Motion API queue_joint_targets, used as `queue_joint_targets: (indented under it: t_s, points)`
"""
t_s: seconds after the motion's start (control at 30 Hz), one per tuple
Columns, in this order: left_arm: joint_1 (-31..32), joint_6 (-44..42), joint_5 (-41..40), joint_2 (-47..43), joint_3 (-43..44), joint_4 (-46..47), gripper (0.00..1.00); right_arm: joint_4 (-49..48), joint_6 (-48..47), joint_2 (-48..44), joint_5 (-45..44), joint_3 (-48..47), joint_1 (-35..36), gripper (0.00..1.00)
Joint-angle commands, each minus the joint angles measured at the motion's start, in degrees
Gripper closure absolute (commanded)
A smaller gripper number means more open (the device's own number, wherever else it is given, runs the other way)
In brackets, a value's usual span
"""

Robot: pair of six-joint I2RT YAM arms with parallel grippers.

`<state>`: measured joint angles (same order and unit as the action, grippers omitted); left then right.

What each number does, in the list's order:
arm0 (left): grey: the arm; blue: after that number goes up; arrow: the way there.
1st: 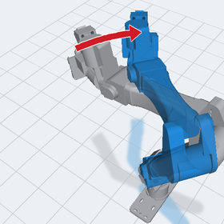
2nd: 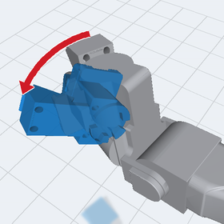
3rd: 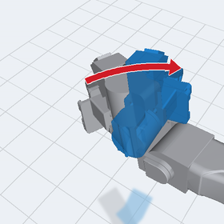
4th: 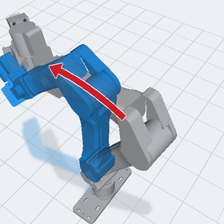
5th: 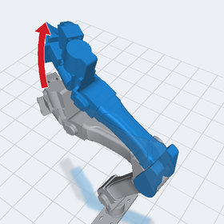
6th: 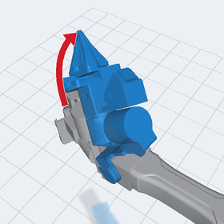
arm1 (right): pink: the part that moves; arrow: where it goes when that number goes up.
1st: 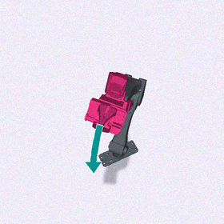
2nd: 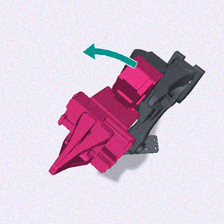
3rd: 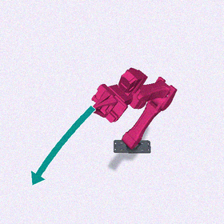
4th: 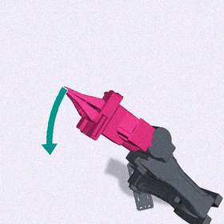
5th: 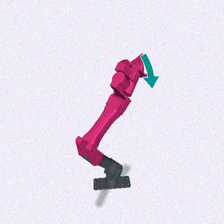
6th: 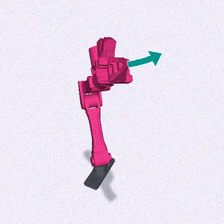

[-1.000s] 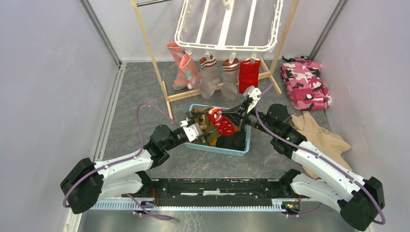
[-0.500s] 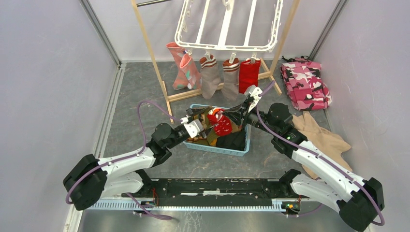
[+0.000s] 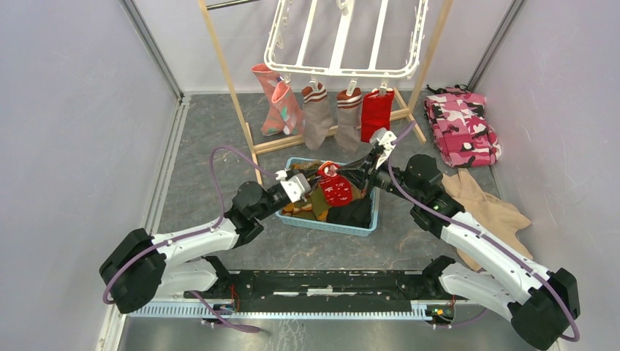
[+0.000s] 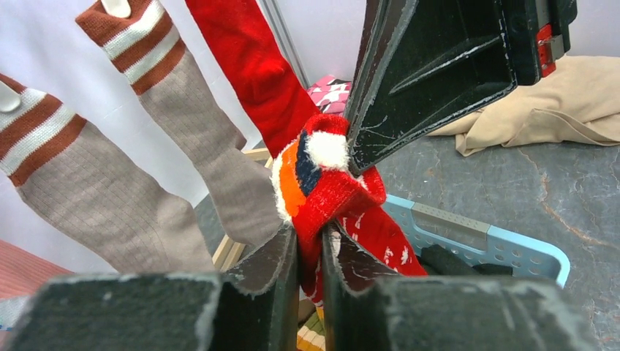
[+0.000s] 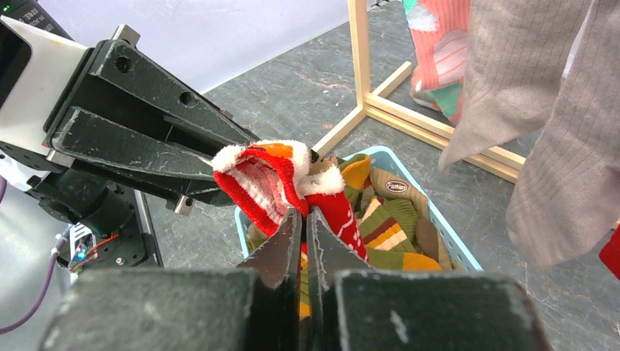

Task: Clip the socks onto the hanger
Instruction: Pick up the sock from the bin.

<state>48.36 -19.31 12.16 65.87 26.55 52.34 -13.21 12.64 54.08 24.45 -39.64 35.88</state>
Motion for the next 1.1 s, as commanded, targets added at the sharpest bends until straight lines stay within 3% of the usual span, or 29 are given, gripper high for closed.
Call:
queue_joint_targets:
  t_s: [0.0, 0.13, 0.37, 0.6, 0.83, 0.97, 1.07]
  points:
    - [0.17, 4.05, 0.39, -0.24, 1.75, 1.15, 0.83, -2.42, 0.16, -0.86, 1.10, -1.29, -0.98, 0.91]
    - [-0.42, 7.39, 2.37, -1.42, 0.91, 0.08, 0.91, -4.00, -0.33, -2.71, 2.22, 0.12, -3.65, 0.77]
    - [-4.23, 19.94, 8.94, -4.32, -1.23, -0.57, 0.92, -6.21, -4.13, -9.20, 4.50, 2.80, -9.98, 0.58]
    - [-6.12, 29.13, 15.09, -5.57, -2.16, 0.65, 0.92, -6.61, -6.88, -15.25, -5.78, 3.51, -16.46, 0.56]
    - [-6.43, 37.23, 20.26, -5.49, -1.02, 2.50, 0.93, -11.79, 0.12, -16.33, -15.03, 3.25, -25.33, 0.58]
    - [-6.43, 39.91, 22.46, -5.01, -1.05, 4.57, 0.92, -15.96, 2.59, -13.48, -12.92, 0.89, -30.50, 0.58]
    - [-6.43, 40.94, 23.38, -4.72, -1.15, 5.52, 0.93, -16.91, -0.31, -7.57, -5.75, -4.53, -33.68, 0.50]
